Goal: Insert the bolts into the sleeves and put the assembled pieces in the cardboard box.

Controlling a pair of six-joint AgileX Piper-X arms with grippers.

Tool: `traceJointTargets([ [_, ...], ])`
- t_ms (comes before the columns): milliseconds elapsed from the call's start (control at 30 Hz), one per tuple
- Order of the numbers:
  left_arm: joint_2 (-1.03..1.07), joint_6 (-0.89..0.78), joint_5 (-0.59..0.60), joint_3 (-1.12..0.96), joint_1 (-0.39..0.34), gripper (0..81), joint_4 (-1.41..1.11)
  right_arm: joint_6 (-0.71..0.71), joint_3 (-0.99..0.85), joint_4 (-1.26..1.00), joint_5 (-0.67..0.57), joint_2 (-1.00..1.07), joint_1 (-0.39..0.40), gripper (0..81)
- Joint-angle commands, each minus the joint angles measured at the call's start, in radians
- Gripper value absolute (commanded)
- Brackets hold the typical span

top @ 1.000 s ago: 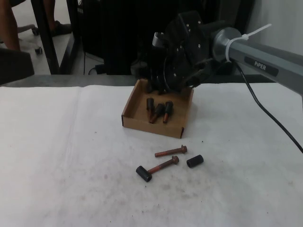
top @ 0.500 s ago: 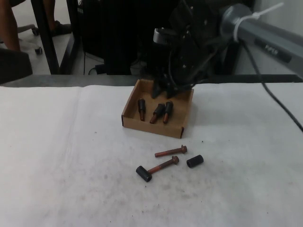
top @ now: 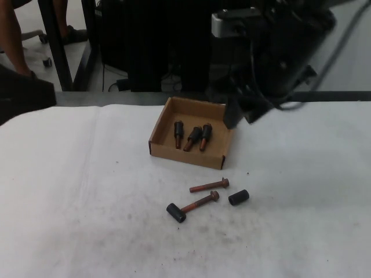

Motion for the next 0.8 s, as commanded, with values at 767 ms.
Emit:
traceJointTargets([
  [767,0.073,0.068,-0.008,-0.003,-0.007,49.9,-0.009,0.344,0.752,-0.180,-0.001,-0.772,0.130,39.3],
])
